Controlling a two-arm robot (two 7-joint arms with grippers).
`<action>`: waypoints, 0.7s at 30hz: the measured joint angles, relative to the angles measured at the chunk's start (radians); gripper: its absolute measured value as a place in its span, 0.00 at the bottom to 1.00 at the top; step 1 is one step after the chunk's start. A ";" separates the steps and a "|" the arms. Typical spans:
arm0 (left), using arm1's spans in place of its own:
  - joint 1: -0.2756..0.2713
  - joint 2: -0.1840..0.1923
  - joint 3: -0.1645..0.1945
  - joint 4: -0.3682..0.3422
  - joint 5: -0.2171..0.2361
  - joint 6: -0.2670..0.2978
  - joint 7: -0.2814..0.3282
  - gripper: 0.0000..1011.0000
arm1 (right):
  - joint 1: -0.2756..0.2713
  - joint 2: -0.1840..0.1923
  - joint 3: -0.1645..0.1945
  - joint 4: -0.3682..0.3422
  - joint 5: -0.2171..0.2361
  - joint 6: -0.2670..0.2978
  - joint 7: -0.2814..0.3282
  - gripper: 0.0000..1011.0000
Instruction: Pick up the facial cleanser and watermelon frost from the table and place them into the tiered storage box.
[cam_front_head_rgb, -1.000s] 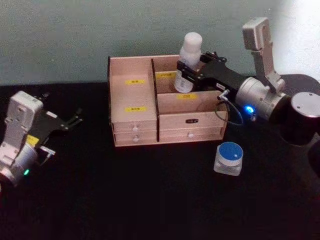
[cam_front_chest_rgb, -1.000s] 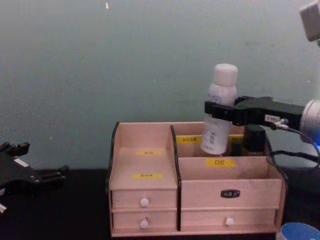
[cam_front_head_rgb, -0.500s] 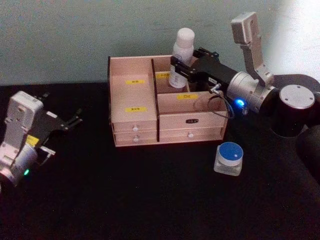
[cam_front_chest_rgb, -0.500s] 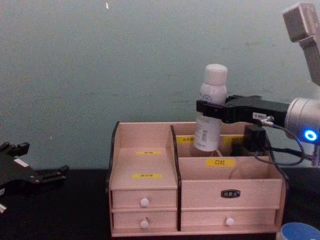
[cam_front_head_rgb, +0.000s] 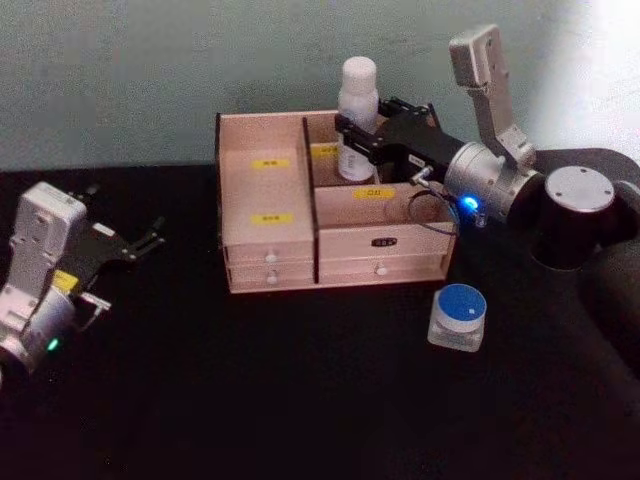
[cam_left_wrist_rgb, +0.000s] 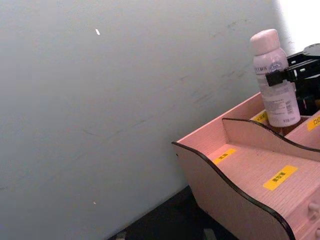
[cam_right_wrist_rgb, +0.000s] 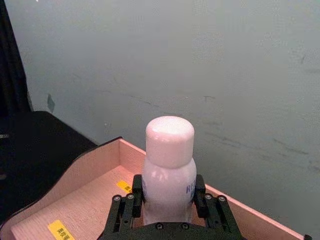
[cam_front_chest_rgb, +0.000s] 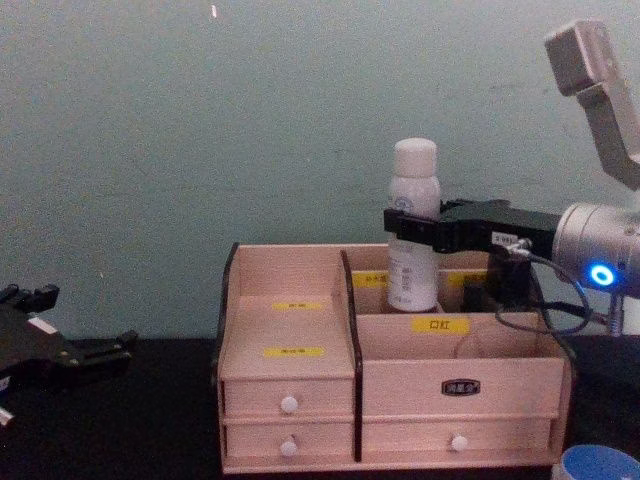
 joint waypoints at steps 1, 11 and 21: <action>0.000 0.000 0.000 0.000 0.000 0.000 0.000 0.99 | 0.000 -0.001 0.000 0.001 -0.001 0.000 0.001 0.59; 0.000 0.000 0.000 0.000 0.000 0.000 0.000 0.99 | 0.004 -0.015 0.001 0.023 -0.007 0.002 0.013 0.59; 0.000 0.000 0.000 0.000 0.000 0.000 0.000 0.99 | 0.011 -0.024 -0.002 0.058 -0.018 0.004 0.018 0.59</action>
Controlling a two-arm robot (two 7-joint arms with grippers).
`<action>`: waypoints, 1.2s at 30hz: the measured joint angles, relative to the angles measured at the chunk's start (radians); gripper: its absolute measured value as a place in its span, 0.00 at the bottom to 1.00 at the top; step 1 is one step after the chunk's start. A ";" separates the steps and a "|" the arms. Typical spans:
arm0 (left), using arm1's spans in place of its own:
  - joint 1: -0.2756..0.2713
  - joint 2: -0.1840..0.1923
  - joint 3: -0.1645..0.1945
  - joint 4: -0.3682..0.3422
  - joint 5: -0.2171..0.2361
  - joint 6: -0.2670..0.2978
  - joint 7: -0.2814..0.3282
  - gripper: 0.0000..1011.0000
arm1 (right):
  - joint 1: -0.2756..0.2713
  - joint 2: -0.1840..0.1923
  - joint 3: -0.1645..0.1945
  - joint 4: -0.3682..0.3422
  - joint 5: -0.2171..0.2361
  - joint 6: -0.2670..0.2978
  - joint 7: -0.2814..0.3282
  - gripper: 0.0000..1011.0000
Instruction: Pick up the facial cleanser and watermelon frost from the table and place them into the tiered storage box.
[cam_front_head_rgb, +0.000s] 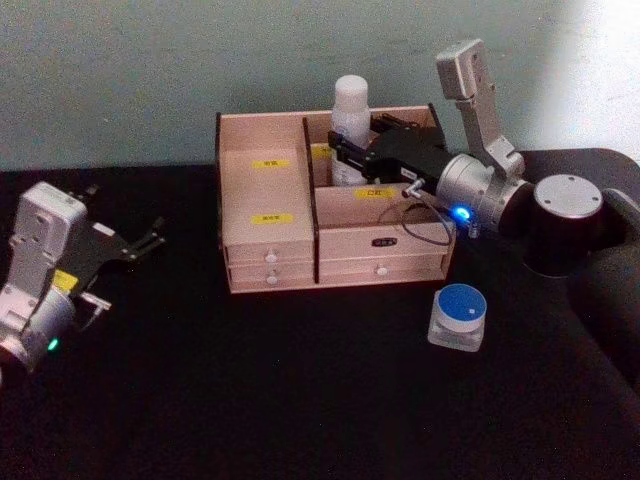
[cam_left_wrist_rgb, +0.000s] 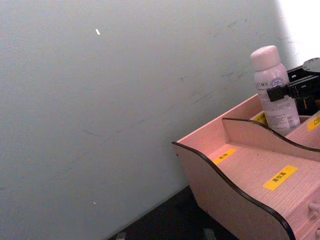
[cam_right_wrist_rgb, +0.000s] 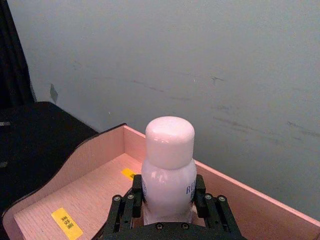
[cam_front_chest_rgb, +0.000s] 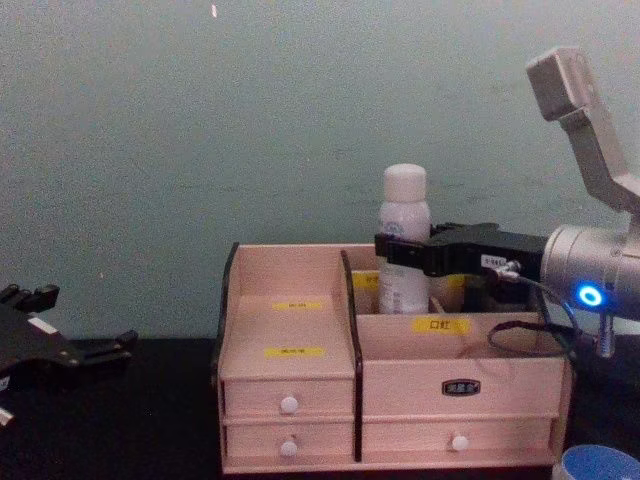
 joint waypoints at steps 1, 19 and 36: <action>0.000 0.000 0.000 0.000 0.000 0.000 0.000 0.99 | 0.000 0.000 0.000 0.001 -0.001 0.001 0.000 0.59; 0.000 0.000 0.000 0.000 0.000 0.000 0.000 0.99 | 0.001 0.000 0.001 0.027 -0.017 0.015 0.008 0.59; 0.000 0.000 0.000 0.000 0.000 0.000 0.000 0.99 | 0.001 0.000 0.002 0.033 -0.019 0.016 0.010 0.59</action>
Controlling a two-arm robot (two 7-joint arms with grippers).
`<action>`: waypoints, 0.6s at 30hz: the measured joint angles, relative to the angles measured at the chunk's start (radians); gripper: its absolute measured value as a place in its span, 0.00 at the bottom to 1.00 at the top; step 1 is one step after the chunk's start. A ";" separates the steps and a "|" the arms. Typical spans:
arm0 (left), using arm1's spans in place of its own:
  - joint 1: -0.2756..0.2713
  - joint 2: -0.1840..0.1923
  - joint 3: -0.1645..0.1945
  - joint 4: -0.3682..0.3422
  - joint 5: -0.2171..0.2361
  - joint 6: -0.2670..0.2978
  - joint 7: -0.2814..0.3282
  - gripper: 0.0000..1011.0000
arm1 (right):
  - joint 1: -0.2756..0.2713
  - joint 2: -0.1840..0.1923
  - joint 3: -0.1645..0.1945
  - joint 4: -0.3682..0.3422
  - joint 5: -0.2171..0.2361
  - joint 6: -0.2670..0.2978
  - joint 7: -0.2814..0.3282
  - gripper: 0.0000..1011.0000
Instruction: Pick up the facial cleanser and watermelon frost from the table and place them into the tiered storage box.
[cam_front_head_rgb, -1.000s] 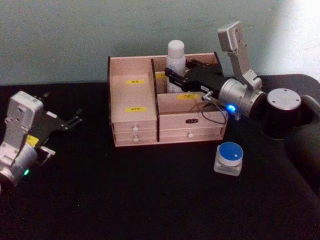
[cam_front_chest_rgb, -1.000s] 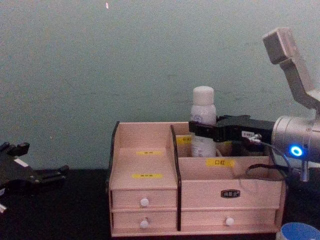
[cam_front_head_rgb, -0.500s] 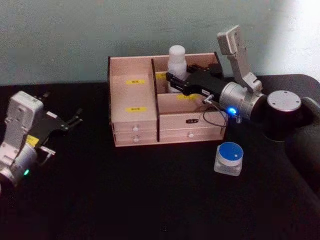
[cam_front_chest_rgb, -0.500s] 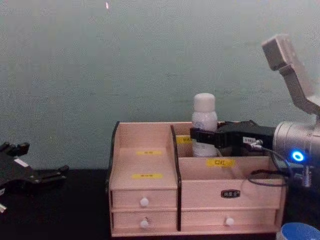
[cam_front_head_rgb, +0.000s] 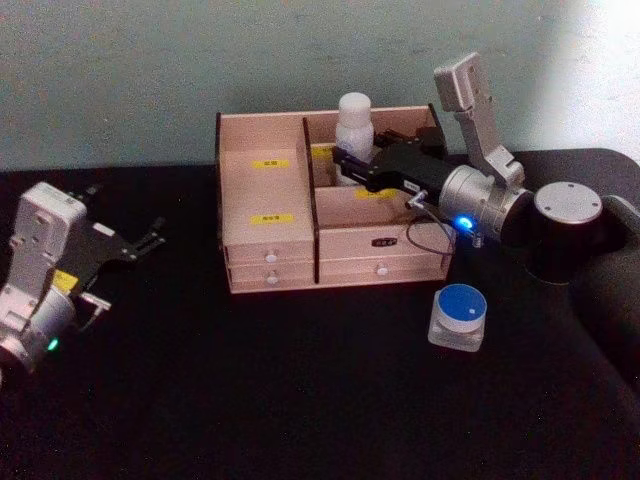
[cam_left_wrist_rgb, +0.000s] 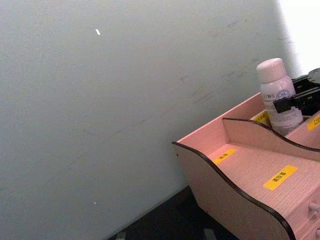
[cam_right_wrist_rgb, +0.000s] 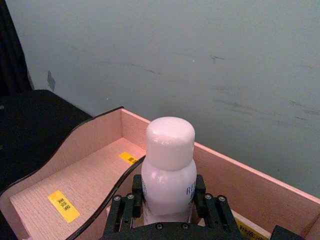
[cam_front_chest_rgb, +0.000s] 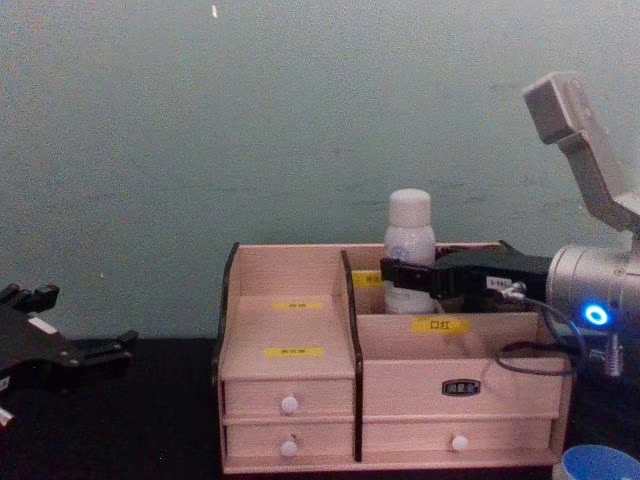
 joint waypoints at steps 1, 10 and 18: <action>0.000 0.000 0.000 0.000 0.000 0.000 0.000 0.99 | 0.000 0.000 0.000 0.000 0.000 0.000 0.000 0.59; 0.000 0.000 0.000 0.000 0.000 0.000 0.000 0.99 | -0.001 0.001 0.000 -0.001 0.000 -0.001 -0.001 0.61; 0.000 0.000 0.000 0.000 0.000 0.000 0.000 0.99 | -0.001 0.001 0.000 -0.002 0.000 -0.001 -0.001 0.86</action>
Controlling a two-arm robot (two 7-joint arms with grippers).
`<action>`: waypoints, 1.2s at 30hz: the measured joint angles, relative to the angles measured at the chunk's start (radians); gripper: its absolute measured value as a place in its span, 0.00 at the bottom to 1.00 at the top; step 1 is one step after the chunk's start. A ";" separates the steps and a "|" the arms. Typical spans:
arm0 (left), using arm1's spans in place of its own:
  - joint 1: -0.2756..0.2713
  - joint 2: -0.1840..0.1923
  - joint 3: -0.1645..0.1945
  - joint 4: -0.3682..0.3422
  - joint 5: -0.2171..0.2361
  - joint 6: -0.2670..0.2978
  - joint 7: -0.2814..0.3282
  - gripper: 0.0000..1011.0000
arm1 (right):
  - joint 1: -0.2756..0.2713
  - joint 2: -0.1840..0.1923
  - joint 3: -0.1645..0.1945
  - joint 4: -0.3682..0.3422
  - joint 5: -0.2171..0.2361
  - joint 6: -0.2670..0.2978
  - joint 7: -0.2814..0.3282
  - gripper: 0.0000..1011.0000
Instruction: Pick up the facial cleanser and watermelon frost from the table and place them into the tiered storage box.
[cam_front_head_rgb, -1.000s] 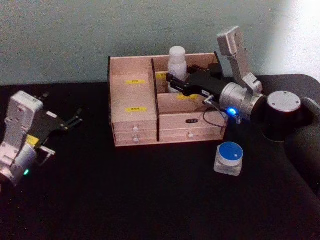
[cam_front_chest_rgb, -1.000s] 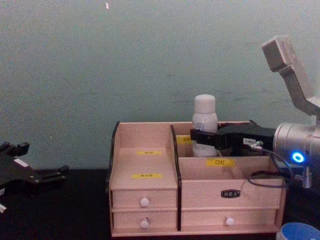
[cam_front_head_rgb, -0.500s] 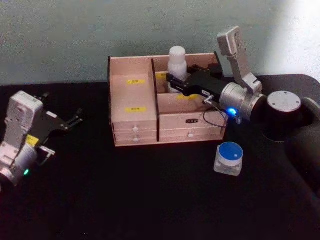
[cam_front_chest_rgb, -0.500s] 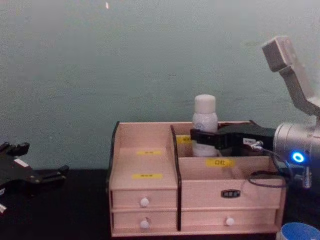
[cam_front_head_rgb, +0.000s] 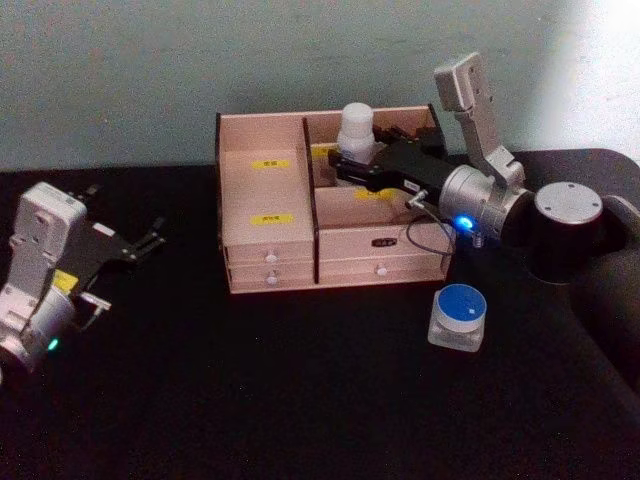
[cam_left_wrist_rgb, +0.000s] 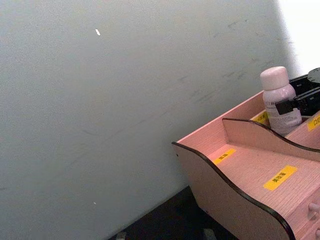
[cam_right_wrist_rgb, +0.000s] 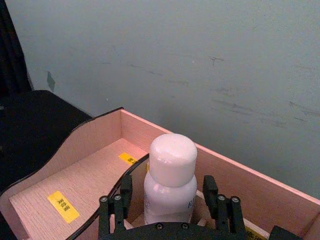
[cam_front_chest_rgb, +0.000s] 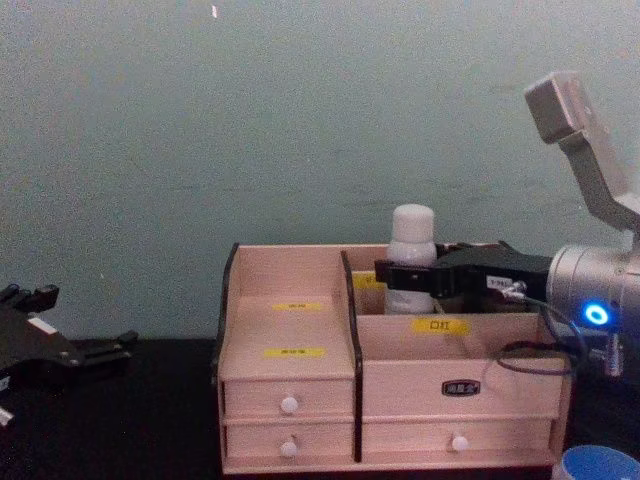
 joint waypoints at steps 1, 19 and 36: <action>0.000 0.000 0.000 0.000 0.000 0.000 0.000 0.99 | 0.000 0.000 0.000 0.000 0.000 0.000 0.000 0.88; 0.000 0.000 0.000 0.000 0.000 0.000 0.000 0.99 | -0.041 0.029 0.014 -0.092 -0.002 0.014 -0.030 0.99; 0.000 0.000 0.000 0.000 0.000 0.000 0.000 0.99 | -0.325 0.225 0.098 -0.560 0.085 0.101 -0.051 0.99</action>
